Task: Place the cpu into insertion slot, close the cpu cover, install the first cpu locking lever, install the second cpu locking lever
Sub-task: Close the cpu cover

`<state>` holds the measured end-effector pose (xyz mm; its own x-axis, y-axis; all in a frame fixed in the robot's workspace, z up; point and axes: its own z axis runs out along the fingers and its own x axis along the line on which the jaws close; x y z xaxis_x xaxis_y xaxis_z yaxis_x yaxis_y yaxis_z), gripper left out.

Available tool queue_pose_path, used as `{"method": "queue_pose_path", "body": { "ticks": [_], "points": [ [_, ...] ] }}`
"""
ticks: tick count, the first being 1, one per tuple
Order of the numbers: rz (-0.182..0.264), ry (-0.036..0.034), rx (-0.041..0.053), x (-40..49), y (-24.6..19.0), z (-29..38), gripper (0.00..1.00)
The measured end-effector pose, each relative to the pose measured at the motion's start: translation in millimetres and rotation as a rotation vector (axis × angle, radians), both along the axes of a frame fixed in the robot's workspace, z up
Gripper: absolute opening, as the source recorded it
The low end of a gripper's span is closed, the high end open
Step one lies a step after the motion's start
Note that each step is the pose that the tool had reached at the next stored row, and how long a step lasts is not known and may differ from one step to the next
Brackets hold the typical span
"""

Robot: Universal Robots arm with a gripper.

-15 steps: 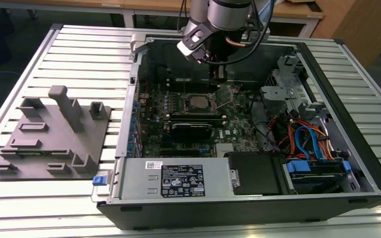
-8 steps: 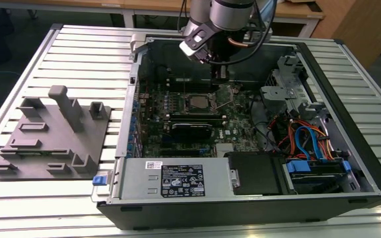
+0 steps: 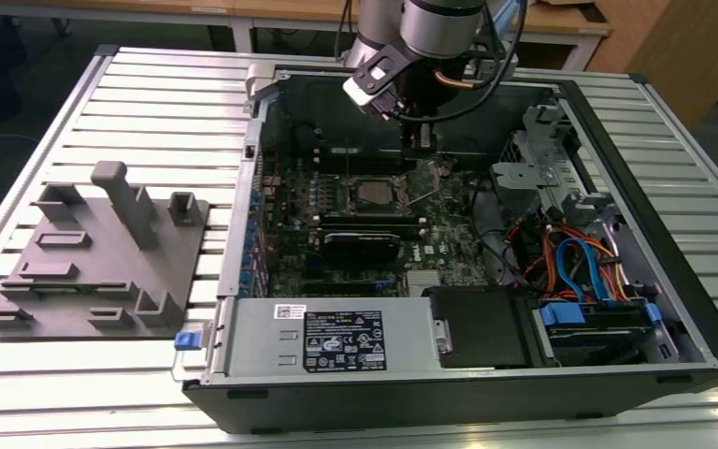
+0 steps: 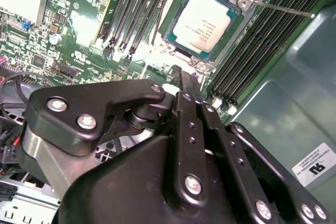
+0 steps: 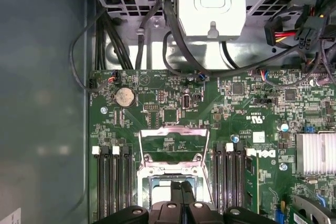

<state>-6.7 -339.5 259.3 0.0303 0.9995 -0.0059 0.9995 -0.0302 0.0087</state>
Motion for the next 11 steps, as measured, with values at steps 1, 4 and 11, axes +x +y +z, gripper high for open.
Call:
{"method": "queue_pose_path", "body": {
  "ticks": [1, 4, 11],
  "points": [
    [0.0, -0.0001, 0.0001, 0.6, 0.0, 0.0, 0.1],
    [0.0, 0.0, 0.0, 2.3, 0.1, 0.0, 0.1],
    [0.0, -0.0001, 0.0, 6.1, 0.5, 0.0, 0.1]
  ]
}}
